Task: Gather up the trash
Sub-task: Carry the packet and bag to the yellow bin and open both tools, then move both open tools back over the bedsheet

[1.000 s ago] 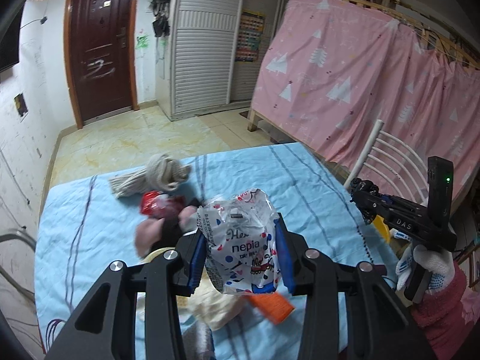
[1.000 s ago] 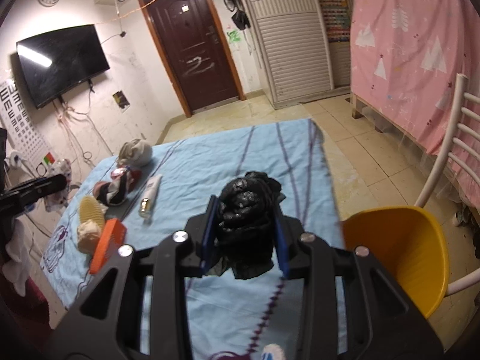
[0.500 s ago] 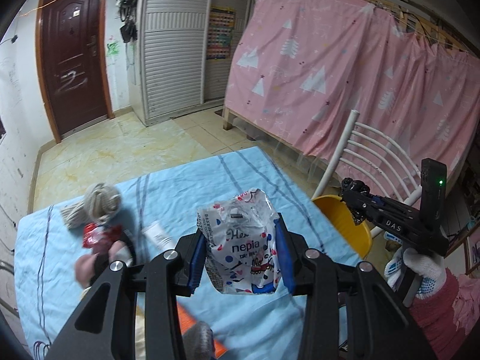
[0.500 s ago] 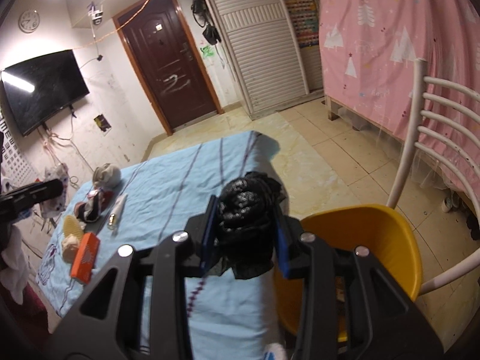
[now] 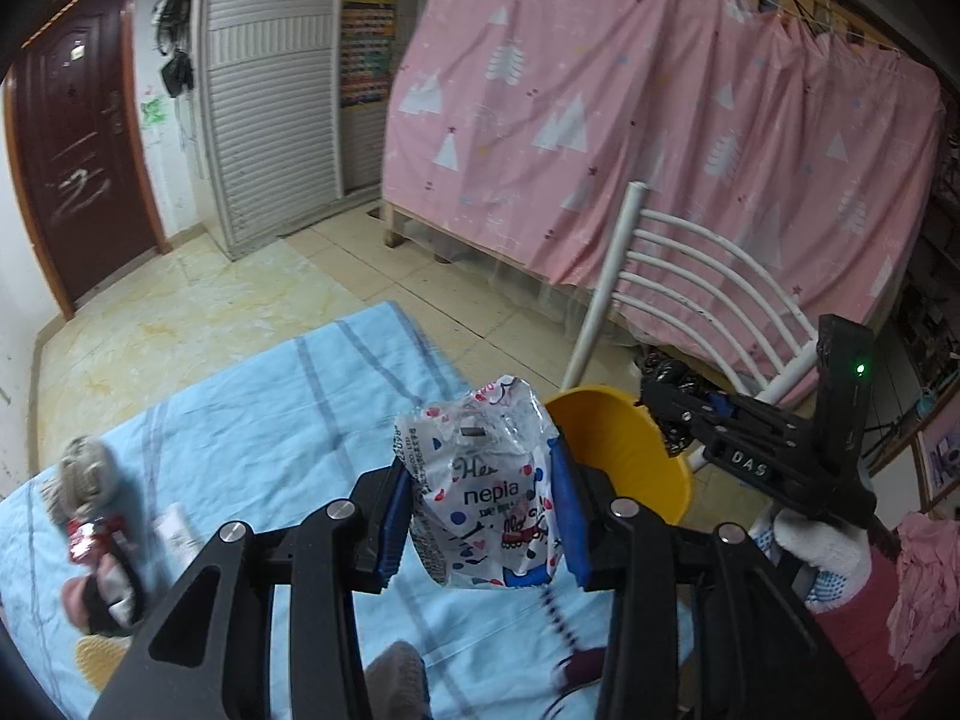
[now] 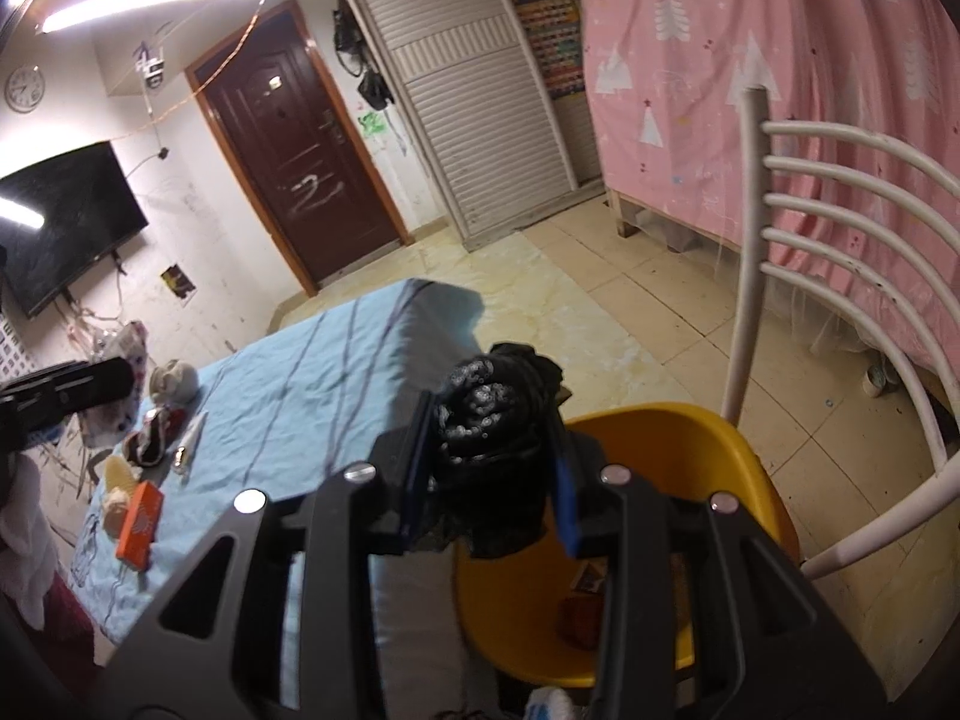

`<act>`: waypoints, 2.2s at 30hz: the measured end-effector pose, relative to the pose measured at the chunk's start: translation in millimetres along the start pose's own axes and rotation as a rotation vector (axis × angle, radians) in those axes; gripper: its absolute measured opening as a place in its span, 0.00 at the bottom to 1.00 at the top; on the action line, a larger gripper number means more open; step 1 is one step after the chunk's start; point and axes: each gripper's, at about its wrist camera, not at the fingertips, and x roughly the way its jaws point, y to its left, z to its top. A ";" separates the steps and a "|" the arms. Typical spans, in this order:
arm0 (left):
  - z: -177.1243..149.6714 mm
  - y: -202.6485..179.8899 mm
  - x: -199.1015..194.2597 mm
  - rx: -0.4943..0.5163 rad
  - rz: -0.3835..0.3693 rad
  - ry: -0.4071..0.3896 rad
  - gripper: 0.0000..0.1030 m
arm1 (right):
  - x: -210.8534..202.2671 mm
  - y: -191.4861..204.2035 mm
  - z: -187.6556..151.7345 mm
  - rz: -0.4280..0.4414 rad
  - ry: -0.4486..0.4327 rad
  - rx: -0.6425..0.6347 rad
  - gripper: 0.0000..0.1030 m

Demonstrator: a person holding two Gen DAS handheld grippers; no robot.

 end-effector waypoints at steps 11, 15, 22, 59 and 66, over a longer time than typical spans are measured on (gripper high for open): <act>19.8 -55.4 60.6 -0.013 -0.080 0.063 0.31 | 8.9 -43.0 -10.7 -0.018 0.006 0.096 0.38; 25.8 -70.7 80.9 -0.014 -0.098 0.082 0.31 | 13.4 -54.9 -15.0 -0.045 0.010 0.118 0.40; 32.3 -86.6 105.1 -0.025 -0.108 0.107 0.44 | 13.3 -77.2 -20.2 -0.065 0.003 0.165 0.49; -61.7 94.2 -89.9 -0.239 0.173 -0.110 0.73 | -2.4 136.6 -31.1 0.093 -0.012 -0.073 0.94; -92.8 143.8 -116.9 -0.298 0.248 -0.111 0.74 | 12.1 194.0 -52.7 0.168 0.045 -0.139 0.94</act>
